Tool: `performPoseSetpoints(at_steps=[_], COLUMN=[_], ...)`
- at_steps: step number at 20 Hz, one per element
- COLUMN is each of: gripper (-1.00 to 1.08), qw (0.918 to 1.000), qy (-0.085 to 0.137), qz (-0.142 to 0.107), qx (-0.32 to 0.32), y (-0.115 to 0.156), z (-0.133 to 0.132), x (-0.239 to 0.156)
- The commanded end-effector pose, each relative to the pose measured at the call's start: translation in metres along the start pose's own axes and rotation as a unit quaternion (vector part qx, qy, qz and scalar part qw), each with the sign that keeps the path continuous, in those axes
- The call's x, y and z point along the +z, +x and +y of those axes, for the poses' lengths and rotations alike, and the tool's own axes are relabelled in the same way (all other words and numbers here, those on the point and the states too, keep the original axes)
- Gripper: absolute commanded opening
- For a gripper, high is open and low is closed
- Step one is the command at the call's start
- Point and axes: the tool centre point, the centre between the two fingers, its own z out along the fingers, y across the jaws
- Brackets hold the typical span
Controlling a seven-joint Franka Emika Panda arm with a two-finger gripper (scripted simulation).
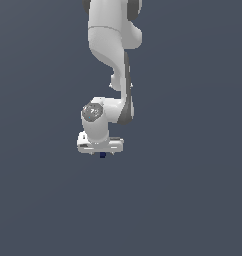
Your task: Pick up the object and move it to a goal position.
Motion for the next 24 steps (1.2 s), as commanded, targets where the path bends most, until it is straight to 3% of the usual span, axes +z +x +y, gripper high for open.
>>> performPoseSetpoints(at_steps=[1, 6, 7, 18, 24], gripper=[1.0, 1.0, -1.0, -1.0, -1.0], qw=[1.0, 1.0, 1.0, 1.0, 1.0], qy=[0.0, 0.0, 0.0, 0.0, 0.0], qz=[0.001, 0.001, 0.001, 0.001, 0.001], qx=[0.0, 0.0, 0.0, 0.0, 0.0], y=[0.0, 0.001, 0.001, 0.001, -0.001], z=[0.0, 0.0, 0.0, 0.0, -0.02], x=[0.01, 0.017, 0.017, 0.017, 0.01])
